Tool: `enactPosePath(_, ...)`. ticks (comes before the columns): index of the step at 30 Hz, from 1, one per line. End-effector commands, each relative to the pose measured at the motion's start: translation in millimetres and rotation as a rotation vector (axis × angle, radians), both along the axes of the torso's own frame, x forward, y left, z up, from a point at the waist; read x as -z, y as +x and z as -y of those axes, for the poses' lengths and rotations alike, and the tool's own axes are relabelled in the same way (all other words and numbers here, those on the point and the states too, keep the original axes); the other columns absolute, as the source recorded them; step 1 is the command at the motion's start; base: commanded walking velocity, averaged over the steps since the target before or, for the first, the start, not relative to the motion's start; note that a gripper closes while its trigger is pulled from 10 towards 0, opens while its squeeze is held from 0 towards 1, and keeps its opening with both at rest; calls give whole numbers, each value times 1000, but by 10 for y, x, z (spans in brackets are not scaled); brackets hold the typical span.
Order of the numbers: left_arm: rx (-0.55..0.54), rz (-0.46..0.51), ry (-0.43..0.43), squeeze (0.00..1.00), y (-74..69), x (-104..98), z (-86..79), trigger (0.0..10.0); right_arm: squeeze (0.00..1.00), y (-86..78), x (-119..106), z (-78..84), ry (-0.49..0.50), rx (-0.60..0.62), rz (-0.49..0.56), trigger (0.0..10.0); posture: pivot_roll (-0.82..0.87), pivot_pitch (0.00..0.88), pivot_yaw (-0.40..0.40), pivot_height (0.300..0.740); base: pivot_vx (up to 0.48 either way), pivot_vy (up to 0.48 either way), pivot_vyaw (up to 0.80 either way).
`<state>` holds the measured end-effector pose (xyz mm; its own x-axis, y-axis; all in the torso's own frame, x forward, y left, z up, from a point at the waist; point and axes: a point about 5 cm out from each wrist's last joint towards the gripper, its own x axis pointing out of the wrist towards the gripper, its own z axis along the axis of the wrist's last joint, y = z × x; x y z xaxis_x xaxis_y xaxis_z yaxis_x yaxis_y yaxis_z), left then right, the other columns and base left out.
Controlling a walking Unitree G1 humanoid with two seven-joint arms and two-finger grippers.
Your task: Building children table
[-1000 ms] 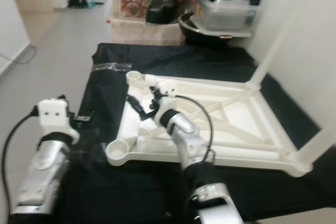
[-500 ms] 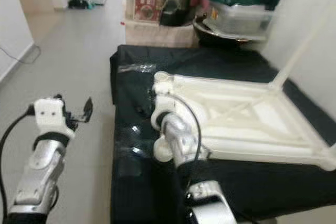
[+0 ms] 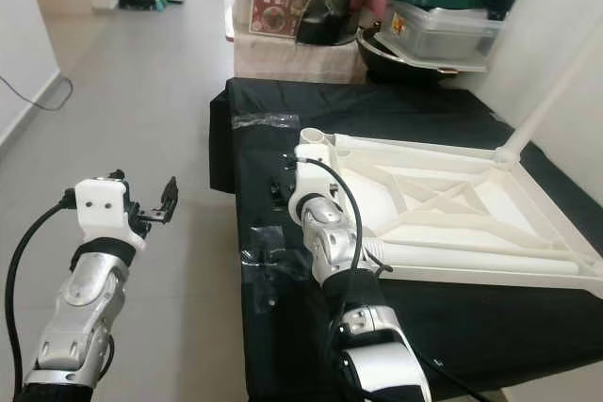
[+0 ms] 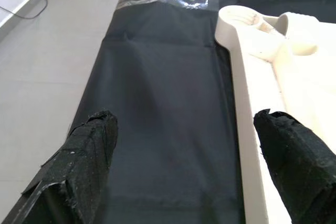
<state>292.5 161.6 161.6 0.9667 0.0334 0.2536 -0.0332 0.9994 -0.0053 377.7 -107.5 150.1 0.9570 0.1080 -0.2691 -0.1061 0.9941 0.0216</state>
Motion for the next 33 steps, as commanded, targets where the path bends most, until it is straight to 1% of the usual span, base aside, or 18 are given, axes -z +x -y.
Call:
enactPosePath(1, 9, -14, 4, 0, -4, 45, 42, 10000, 0, 29, 6, 85, -29, 40, 4, 10000, 12, 0, -123, 740, 0, 0, 0)
enactPosePath(2, 9, -14, 4, 0, -4, 45, 42, 10000, 0, 29, 6, 85, -29, 40, 4, 10000, 12, 0, -123, 740, 0, 0, 0)
enactPosePath(4, 6, -18, 5, 0, -1, 55, 38, 10000, 0, 33, 84, 125, -53, 46, -31, 10000, 12, 0, -124, 740, 0, 0, 0)
enactPosePath(6, 6, -18, 5, 0, -1, 55, 38, 10000, 0, 33, 84, 125, -53, 46, -31, 10000, 12, 0, -124, 740, 0, 0, 0)
enactPosePath(8, 4, -21, 8, 0, 3, 64, 43, 10000, 0, 26, 205, 152, -76, 49, -81, 10000, 16, 0, -130, 740, 0, 0, 0)
enactPosePath(12, 4, -23, 9, 0, 4, 69, 48, 10000, 0, 33, 265, 199, -76, 76, -106, 10000, 18, 0, -132, 740, 0, 0, 0)
enactPosePath(13, 1, -25, 9, 0, 1, 77, 42, 10000, 0, 39, 298, 228, -54, 90, -136, 10000, 16, 0, -133, 740, 0, 0, 0)
enactPosePath(14, 1, -25, 9, 0, 1, 77, 42, 10000, 0, 39, 298, 228, -54, 90, -136, 10000, 16, 0, -133, 740, 0, 0, 0)
enactPosePath(16, 1, -28, 9, 0, -4, 86, 41, 10000, 0, 25, 358, 206, -30, 67, -179, 10000, 16, 0, -134, 740, 0, 0, 0)
enactPosePath(19, 1, -29, 10, 0, -4, 89, 43, 10000, 0, 19, 378, 195, -24, 59, -191, 10000, 15, 0, -133, 740, 0, 0, 0)
enactPosePath(22, 2, -30, 11, 0, -2, 93, 51, 10000, 0, -25, 493, 150, 43, 28, -266, 10000, 16, 0, -138, 740, 0, 0, 0)
enactPosePath(23, 2, -30, 11, 0, -2, 94, 52, 10000, 0, -51, 549, 134, 85, 26, -308, 6471, 16, 0, -138, 740, 0, 0, 0)
enactPosePath(24, 2, -30, 11, 0, -2, 94, 52, 10000, 0, -51, 549, 134, 85, 26, -308, 6471, 16, 0, -138, 740, 0, 0, 0)
enactPosePath(25, 2, -30, 11, 0, -1, 94, 52, 10000, 0, -67, 584, 123, 112, 27, -333, 6471, 16, 0, -138, 740, 0, 0, 0)
enactPosePath(26, 2, -30, 11, 0, -1, 94, 55, 10000, 0, -81, 611, 108, 143, 21, -356, 2863, 17, 0, -140, 740, 0, 0, 0)
enactPosePath(27, 1, -30, 11, 0, 0, 94, 57, 10000, 0, -89, 627, 98, 163, 17, -369, 2863, 17, 0, -140, 740, 0, 0, 0)
enactPosePath(28, 1, -31, 11, 0, 0, 96, 57, 10000, 0, -92, 642, 93, 167, 17, -375, 0, 17, 0, -140, 740, 0, 0, 0)
enactPosePath(33, 0, -31, 11, 0, 1, 98, 59, 10000, 0, -106, 678, 84, 197, 26, -406, 0, 17, 0, -142, 740, 0, 0, 0)
